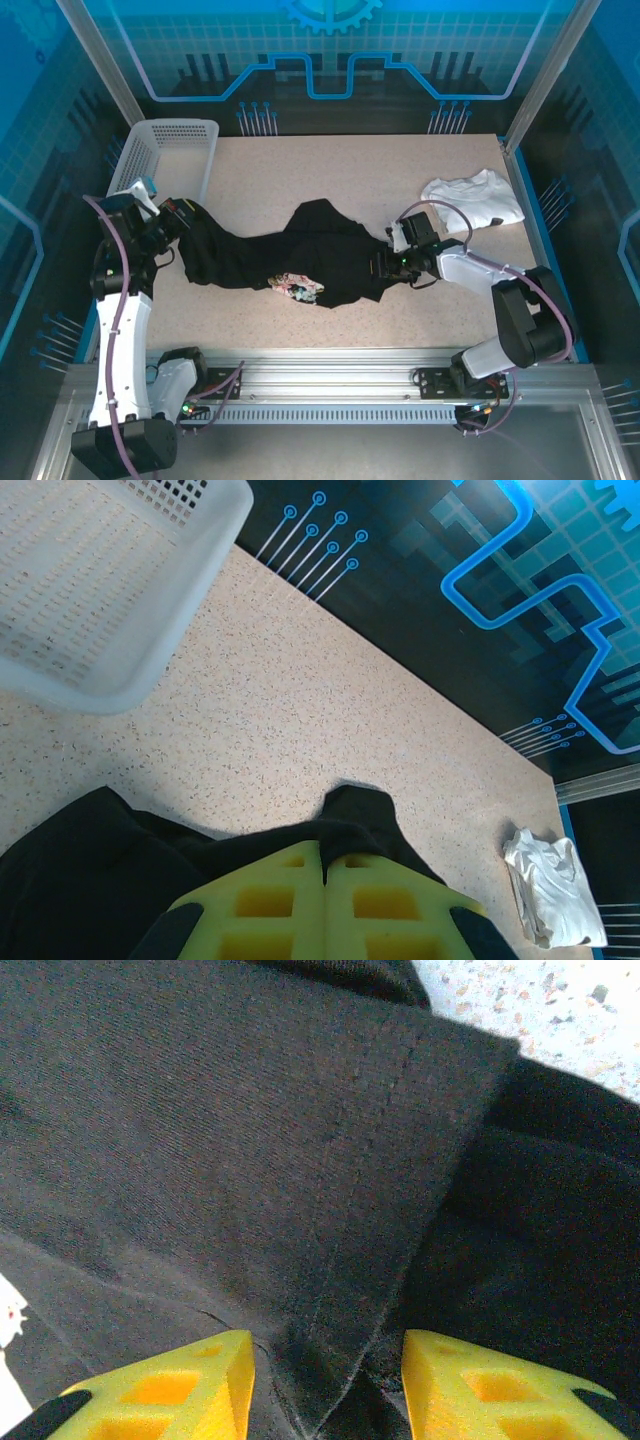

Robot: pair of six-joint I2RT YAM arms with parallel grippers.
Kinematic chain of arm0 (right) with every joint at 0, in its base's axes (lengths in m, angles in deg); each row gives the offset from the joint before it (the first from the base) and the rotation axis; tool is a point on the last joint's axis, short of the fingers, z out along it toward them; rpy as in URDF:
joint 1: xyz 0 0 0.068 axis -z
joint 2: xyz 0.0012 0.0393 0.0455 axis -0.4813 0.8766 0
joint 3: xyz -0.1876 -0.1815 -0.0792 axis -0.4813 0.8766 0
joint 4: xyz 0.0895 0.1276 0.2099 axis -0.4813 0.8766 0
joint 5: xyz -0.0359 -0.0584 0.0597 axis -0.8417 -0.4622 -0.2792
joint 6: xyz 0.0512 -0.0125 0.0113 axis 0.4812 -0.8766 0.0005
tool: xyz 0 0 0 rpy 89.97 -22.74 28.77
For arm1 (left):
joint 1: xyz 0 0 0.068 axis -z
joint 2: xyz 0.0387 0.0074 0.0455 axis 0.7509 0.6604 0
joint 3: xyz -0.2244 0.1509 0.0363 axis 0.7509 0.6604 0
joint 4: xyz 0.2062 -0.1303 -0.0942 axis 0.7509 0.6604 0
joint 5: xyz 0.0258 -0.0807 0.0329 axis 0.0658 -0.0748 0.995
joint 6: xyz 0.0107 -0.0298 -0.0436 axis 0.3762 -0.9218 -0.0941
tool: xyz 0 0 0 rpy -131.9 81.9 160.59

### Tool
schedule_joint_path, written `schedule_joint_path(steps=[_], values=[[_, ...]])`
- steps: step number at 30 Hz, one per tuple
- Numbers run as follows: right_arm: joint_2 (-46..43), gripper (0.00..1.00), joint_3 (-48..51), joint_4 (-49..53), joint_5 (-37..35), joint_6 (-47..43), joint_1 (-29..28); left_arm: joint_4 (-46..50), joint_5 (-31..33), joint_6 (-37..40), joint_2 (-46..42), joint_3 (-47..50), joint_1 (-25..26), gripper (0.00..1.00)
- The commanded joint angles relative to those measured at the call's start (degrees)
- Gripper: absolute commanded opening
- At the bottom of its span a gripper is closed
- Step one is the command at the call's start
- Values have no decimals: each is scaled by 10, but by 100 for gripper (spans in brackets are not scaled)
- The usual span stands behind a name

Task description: Fold the inside-out t-shirt

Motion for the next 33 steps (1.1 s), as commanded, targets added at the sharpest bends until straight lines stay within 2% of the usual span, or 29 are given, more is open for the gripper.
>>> schedule_joint_path(steps=[1,13,22,33], values=[[-2,43,-9,-27,12,-12,-11,-21,-18,4,-4,1,-5,0],[-34,40,-5,-33,15,-59,-46,-23,-20,7,-4,3,-5,0],[-36,30,21,-37,18,-52,-56,-24,-22,8,-5,5,-5,0],[-36,31,45,-38,-1,-41,-56,-25,-25,5,-5,5,-5,0]])
